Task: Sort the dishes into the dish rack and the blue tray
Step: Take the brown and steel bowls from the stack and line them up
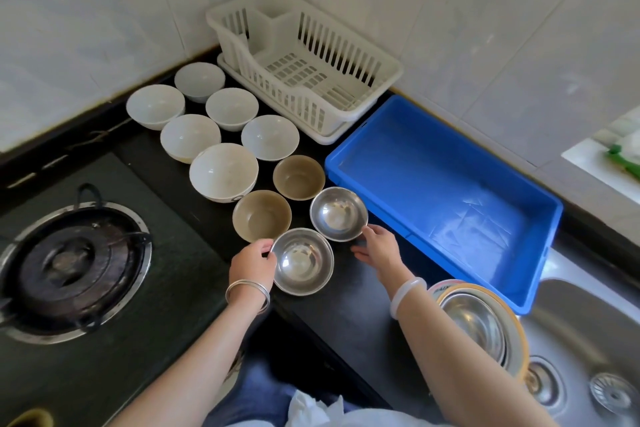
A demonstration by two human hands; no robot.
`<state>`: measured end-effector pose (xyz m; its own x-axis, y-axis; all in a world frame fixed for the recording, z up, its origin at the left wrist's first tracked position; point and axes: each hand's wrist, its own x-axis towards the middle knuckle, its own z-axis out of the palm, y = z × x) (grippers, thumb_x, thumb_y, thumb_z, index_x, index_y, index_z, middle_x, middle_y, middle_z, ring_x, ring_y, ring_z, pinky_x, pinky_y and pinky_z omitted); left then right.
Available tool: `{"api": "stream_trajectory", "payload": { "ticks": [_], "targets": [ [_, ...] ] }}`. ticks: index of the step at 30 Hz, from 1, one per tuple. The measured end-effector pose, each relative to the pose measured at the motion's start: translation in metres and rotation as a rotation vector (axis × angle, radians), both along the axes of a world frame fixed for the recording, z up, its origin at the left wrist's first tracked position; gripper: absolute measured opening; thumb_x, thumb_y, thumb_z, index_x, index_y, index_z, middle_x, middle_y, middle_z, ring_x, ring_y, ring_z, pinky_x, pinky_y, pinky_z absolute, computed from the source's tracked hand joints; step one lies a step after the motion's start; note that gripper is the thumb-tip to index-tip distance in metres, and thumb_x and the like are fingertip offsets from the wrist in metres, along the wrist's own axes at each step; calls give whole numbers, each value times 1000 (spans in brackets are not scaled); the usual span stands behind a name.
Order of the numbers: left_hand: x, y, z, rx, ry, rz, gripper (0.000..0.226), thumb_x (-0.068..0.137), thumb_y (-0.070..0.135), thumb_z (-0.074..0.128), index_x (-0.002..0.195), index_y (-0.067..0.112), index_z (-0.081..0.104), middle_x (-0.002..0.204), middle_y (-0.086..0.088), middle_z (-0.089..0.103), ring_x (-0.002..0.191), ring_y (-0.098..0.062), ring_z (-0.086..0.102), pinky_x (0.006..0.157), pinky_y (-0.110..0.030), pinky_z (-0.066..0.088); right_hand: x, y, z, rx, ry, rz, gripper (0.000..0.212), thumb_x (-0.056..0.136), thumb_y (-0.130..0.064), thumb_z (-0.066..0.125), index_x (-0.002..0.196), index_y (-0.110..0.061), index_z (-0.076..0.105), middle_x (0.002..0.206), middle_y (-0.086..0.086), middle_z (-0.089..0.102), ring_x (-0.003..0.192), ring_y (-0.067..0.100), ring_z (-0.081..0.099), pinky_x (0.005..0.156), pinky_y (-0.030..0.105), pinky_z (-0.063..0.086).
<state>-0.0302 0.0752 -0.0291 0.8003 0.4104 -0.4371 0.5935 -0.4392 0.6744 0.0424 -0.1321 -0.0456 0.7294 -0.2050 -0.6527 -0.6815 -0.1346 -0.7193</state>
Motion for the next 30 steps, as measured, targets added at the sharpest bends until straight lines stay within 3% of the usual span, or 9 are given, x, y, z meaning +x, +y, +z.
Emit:
{"api": "stream_trajectory", "payload": {
  "ticks": [6, 9, 15, 19, 24, 28, 30],
  "targets": [
    [7, -14, 14, 72, -57, -90, 31, 89, 14, 49, 119, 19, 60, 116, -3, 67, 106, -23, 62, 85, -31, 49, -17, -21, 27, -199, -120, 172, 37, 97, -29, 42, 130, -17, 53, 108, -4, 58, 86, 13, 66, 76, 27, 53],
    [16, -33, 23, 29, -94, -161, 30, 89, 12, 50, 115, 18, 62, 116, 0, 66, 105, -20, 62, 88, -29, 47, -33, -44, 45, -311, -223, 172, 29, 95, -28, 45, 117, -21, 61, 97, -9, 63, 84, 11, 66, 71, 25, 49],
    [24, -107, 33, -88, -112, -432, 28, 89, 15, 53, 117, 18, 60, 116, 3, 66, 92, -9, 60, 84, -23, 44, -90, -120, 63, -692, -290, -2, 18, 91, -20, 56, 106, -20, 65, 97, -1, 69, 87, 19, 64, 66, 26, 40],
    [17, -165, 35, -89, -95, -655, 31, 88, 21, 55, 119, 20, 58, 119, 4, 64, 99, -13, 62, 90, -26, 47, -137, -166, 54, -968, -168, -63, 33, 81, -18, 67, 113, -13, 62, 110, 14, 62, 100, 37, 54, 84, 38, 38],
    [6, -220, 31, -94, -50, -822, 43, 86, 24, 60, 128, 20, 51, 124, 1, 59, 106, -17, 59, 90, -29, 46, -166, -178, 34, -896, 14, -131, 62, 75, -29, 76, 128, -16, 49, 118, 14, 51, 107, 37, 48, 90, 40, 38],
    [2, -241, 26, -111, -27, -875, 38, 83, 16, 63, 120, 19, 55, 113, 0, 63, 103, -16, 60, 83, -23, 43, -165, -174, 27, -810, 0, -200, 52, 75, -31, 75, 118, -19, 48, 108, 7, 50, 98, 29, 53, 78, 37, 46],
    [2, -244, 24, -79, -37, -893, 40, 83, 11, 63, 121, 19, 53, 111, 0, 63, 102, -16, 59, 82, -22, 41, -164, -174, 27, -807, 10, -211, 43, 77, -27, 72, 113, -20, 48, 100, 2, 48, 91, 27, 55, 68, 33, 43]
  ]
}}
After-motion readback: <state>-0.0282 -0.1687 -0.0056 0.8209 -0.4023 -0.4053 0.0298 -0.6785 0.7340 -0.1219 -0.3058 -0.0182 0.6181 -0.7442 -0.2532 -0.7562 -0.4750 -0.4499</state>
